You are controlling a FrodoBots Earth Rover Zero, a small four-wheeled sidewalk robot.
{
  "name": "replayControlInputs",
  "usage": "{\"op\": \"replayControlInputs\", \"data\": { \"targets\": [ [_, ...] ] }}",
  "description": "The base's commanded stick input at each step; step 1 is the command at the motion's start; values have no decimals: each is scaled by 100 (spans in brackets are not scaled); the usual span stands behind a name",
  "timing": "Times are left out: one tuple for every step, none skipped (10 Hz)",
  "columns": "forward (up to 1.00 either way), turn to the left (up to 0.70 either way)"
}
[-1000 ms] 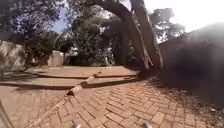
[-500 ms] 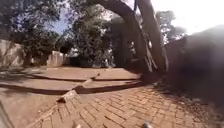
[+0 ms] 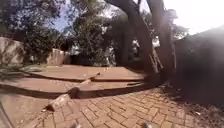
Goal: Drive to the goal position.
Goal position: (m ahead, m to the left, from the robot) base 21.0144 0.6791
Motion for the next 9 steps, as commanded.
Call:
{"op": "replayControlInputs", "data": {
  "targets": [
    [70, 0],
    [70, 0],
    [70, 0],
    [70, 0],
    [70, 0],
    [70, 0],
    [70, 0],
    [70, 0],
    [70, 0]
  ]
}}
